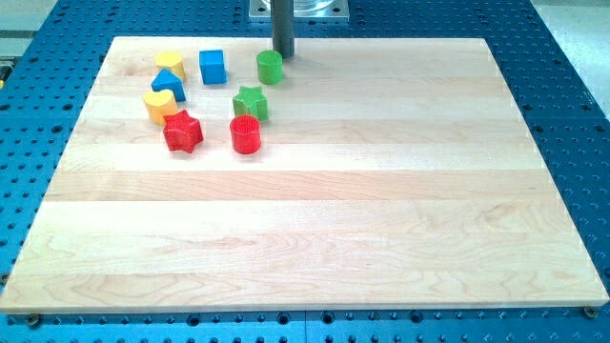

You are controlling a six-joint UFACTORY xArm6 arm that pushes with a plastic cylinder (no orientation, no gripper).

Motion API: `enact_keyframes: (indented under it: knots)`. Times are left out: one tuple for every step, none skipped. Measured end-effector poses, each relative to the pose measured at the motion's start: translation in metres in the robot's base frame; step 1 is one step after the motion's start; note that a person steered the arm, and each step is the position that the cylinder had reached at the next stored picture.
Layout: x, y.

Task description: Place the green circle parallel to the cube

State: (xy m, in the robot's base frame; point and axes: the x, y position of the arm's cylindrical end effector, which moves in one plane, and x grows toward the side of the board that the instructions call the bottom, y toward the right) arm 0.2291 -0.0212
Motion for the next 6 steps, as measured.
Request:
enact_keyframes:
  knots:
    - [0.007,0.002]
    - [0.008,0.003]
    - [0.025,0.025]
    - [0.026,0.031]
    - [0.026,0.014]
    - [0.032,-0.007]
